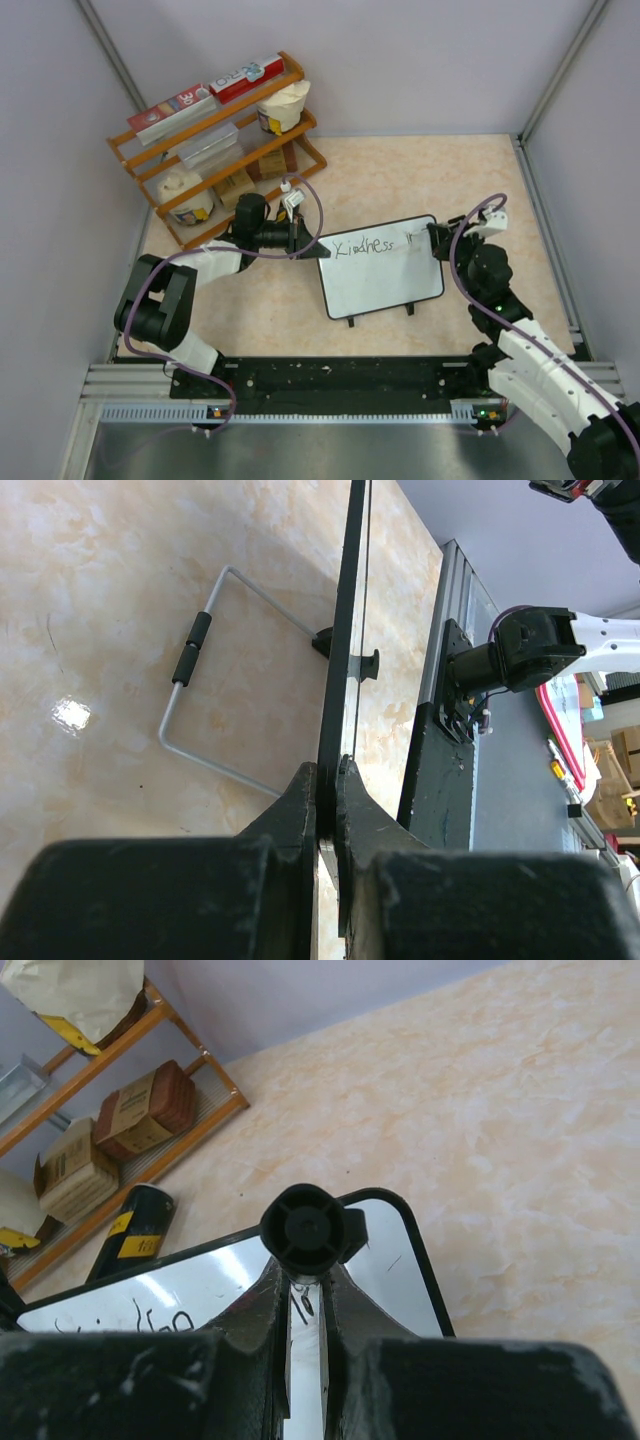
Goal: Write a sentence on the whiteboard
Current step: Write on the whiteboard with the whiteboard.
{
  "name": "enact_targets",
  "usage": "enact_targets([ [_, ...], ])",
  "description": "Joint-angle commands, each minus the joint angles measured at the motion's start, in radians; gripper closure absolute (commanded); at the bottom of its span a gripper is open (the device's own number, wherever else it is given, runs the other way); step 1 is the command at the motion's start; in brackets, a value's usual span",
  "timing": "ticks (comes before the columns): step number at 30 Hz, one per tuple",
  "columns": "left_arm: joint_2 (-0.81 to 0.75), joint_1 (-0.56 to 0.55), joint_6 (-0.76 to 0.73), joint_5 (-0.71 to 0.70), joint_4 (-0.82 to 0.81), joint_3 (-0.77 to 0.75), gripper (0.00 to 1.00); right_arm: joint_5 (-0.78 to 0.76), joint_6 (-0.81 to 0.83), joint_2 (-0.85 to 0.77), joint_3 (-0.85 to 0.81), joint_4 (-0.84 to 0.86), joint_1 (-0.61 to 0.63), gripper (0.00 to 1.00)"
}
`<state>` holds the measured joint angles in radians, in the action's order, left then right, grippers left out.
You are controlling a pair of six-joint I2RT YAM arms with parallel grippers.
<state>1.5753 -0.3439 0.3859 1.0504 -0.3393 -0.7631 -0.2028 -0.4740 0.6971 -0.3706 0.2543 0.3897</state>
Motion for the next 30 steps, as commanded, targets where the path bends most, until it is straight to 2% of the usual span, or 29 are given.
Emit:
enact_targets([
  [1,0.031,-0.01,-0.139,-0.076,0.039,0.016,1.0,-0.043,-0.002,0.012,-0.06,0.03,-0.011,1.0],
  [10,0.029,-0.009,-0.139,-0.075,0.039,0.016,1.0,-0.067,0.017,-0.004,-0.059,-0.003,-0.011,1.0],
  [30,0.025,-0.009,-0.14,-0.079,0.043,0.016,1.0,-0.015,0.012,-0.085,0.024,-0.082,-0.011,1.0],
])
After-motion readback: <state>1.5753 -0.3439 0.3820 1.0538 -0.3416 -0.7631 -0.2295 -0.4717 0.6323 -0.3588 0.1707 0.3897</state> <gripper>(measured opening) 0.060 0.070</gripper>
